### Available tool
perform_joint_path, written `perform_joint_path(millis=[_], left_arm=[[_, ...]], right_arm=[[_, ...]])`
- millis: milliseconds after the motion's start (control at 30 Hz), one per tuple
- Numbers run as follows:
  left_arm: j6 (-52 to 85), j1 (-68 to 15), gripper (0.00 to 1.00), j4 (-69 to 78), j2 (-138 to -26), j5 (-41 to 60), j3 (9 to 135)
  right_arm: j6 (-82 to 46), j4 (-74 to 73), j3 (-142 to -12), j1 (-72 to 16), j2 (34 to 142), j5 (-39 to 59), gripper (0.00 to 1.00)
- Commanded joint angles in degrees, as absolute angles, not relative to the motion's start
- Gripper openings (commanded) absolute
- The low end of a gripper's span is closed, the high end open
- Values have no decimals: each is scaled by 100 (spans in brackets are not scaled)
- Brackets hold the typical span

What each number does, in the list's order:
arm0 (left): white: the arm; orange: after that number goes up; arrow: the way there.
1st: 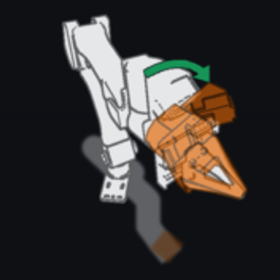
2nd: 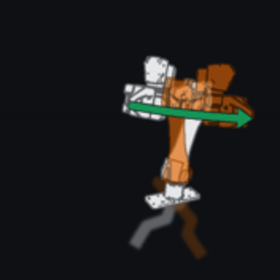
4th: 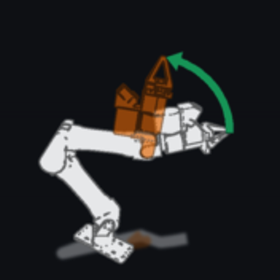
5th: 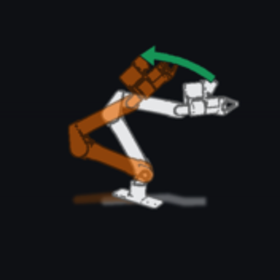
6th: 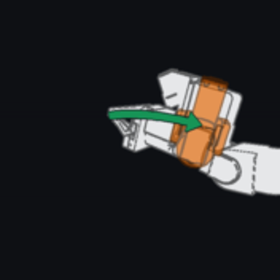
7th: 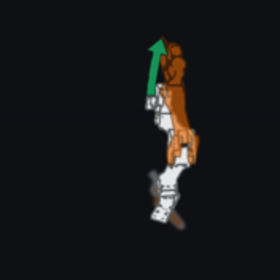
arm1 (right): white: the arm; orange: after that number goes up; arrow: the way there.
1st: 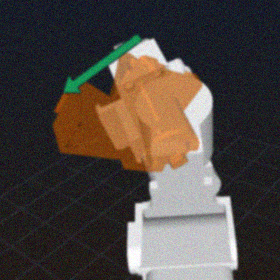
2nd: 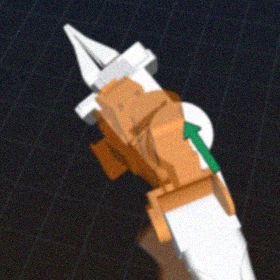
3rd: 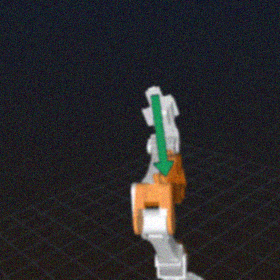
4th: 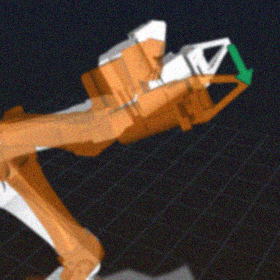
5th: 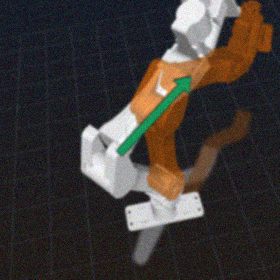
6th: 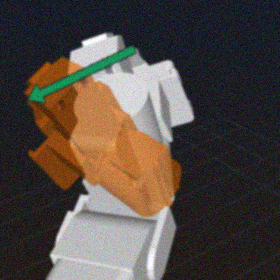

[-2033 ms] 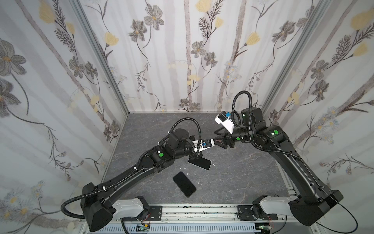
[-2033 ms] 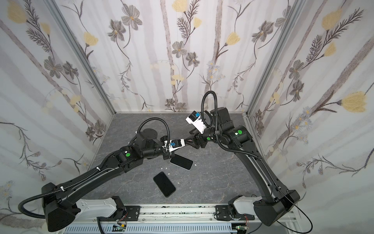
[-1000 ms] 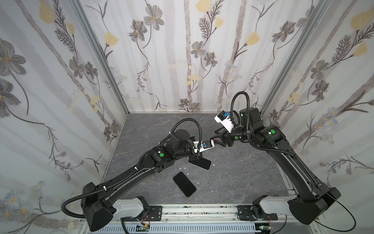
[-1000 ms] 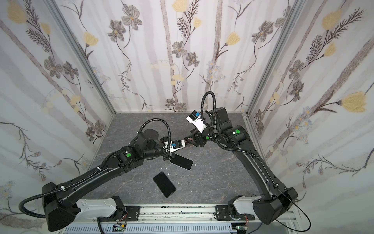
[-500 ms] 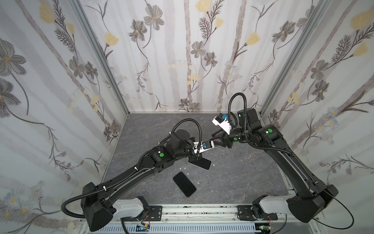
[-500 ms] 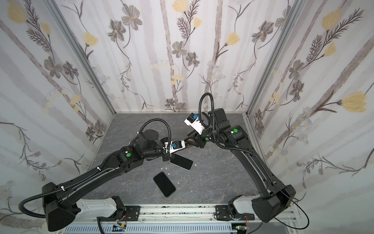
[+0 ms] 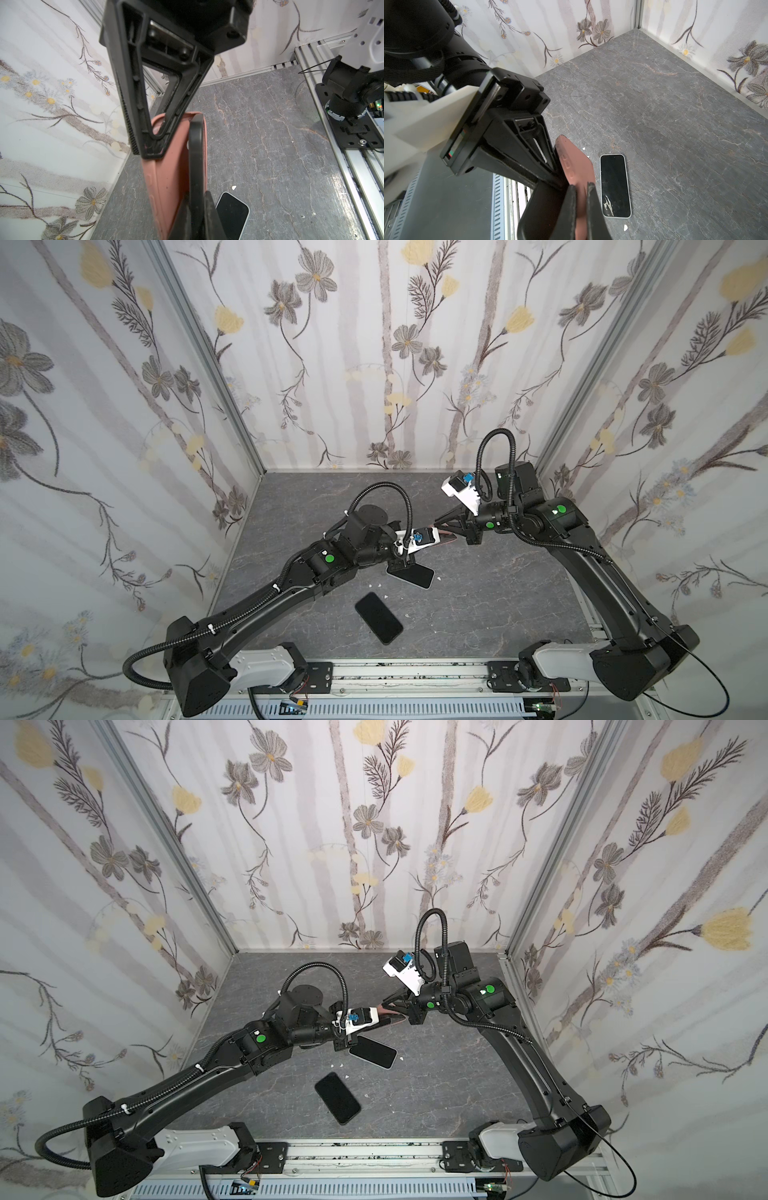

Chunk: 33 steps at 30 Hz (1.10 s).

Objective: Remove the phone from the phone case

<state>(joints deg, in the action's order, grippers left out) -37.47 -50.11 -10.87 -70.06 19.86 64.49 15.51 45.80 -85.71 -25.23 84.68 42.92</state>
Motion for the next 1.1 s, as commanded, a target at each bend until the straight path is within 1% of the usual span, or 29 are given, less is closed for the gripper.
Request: perform_joint_path(millis=[0,100,200,333,433,500,600,667,733,800,900,1067], left_arm=[[-3595,-5015,0,-607,-6969,2716,6516],[-3396,-5012,0,-600,-6965,3163,6595],[-3233,-5015,0,-589,-6902,3401,6658],[-3122,-5014,0,-481,-6757,3508,6621],[-2992,-5000,0,-366,-6715,3350,6537],[-2708,-4983,0,-121,-6706,3135,6415],[-1915,-4976,0,594,-6744,2720,6144],[-1239,-4974,0,1321,-6828,2277,5898],[-558,-4980,0,1970,-6962,1902,5711],[44,-4971,0,2340,-7187,1675,5715],[776,-4971,0,2568,-7745,1578,5834],[1785,-4966,0,2972,-8491,1511,5935]], right_arm=[[1084,3843,-8560,-2470,8523,3461,0],[730,3644,-8563,-2448,8577,2832,0],[426,3530,-8507,-2378,8596,2183,0],[69,3237,-8260,-2161,8530,2109,0],[-265,3009,-8024,-1987,8374,1959,0],[-620,2693,-7725,-1818,8130,1504,0],[-1203,2228,-7200,-1577,7702,744,0],[-1485,1910,-6812,-1478,7420,432,0],[-1693,1605,-6417,-1374,7129,388,0],[-1857,1228,-5941,-1256,6805,568,0],[-2194,944,-5420,-995,6400,682,0],[-2629,1027,-5010,-552,6035,861,0]])
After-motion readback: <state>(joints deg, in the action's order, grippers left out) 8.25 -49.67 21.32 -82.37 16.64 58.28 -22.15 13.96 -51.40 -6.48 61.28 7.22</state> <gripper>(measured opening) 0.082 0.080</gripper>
